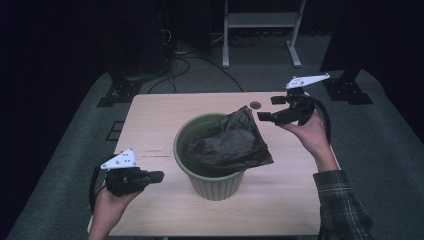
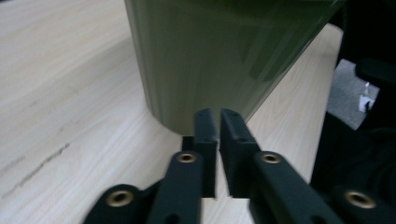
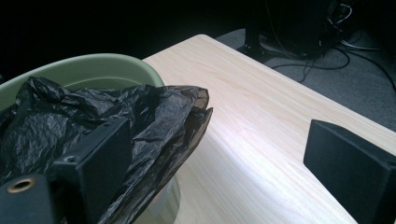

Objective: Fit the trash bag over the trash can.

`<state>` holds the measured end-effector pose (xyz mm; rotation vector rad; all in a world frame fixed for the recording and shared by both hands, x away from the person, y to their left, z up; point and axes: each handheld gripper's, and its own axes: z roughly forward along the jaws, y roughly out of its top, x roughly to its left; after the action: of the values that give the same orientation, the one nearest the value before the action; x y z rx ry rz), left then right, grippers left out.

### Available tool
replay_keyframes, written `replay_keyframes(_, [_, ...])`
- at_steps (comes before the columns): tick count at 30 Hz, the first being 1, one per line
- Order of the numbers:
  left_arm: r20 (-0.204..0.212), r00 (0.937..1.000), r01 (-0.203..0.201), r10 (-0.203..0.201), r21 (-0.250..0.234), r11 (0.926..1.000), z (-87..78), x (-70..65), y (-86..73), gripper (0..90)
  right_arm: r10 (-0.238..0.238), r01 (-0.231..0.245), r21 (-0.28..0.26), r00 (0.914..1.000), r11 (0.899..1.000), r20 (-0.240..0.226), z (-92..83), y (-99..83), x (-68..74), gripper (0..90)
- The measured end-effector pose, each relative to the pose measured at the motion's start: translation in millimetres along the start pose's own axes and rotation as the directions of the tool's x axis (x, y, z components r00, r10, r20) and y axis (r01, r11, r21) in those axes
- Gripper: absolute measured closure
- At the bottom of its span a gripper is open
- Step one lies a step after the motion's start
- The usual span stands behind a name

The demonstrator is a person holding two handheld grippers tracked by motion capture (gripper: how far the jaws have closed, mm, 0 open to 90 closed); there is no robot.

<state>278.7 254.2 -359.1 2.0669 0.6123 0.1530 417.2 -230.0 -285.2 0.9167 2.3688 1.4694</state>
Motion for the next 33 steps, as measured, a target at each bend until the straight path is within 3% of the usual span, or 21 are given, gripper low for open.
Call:
replay_keyframes(7, [0.051, 0.9981, -0.033, 0.035, -0.040, 0.9987, -16.3, -1.6, 28.5, 89.7, 0.002, -0.002, 0.000, 1.0000, 1.000, 0.002, 0.4, 0.5, -0.5, 6.5])
replay_keyframes(16, [0.089, 0.9935, -0.064, 0.071, -0.079, 0.9948, -21.9, -1.0, 67.4, 60.7, 0.000, 0.000, 0.005, 1.0000, 1.000, -0.002, 1.0, 0.2, -1.3, 6.5])
replay_keyframes(21, [0.109, 0.9889, -0.092, 0.101, -0.082, 0.9924, -15.5, -5.3, 88.0, 50.0, -0.001, 0.001, 0.008, 1.0000, 1.000, -0.003, 2.9, 0.6, -1.1, 6.6])
replay_keyframes(28, [0.137, 0.9801, -0.133, 0.144, -0.083, 0.9876, 0.1, -13.0, 110.8, 47.7, -0.003, 0.003, 0.011, 1.0000, 1.000, -0.005, 5.0, 0.9, -0.7, 6.6])
replay_keyframes(33, [0.171, 0.9697, -0.160, 0.175, -0.097, 0.9824, 14.0, -20.8, 126.9, 48.3, -0.001, 0.001, 0.015, 1.0000, 1.000, -0.007, 6.3, 1.6, -0.4, 6.6])
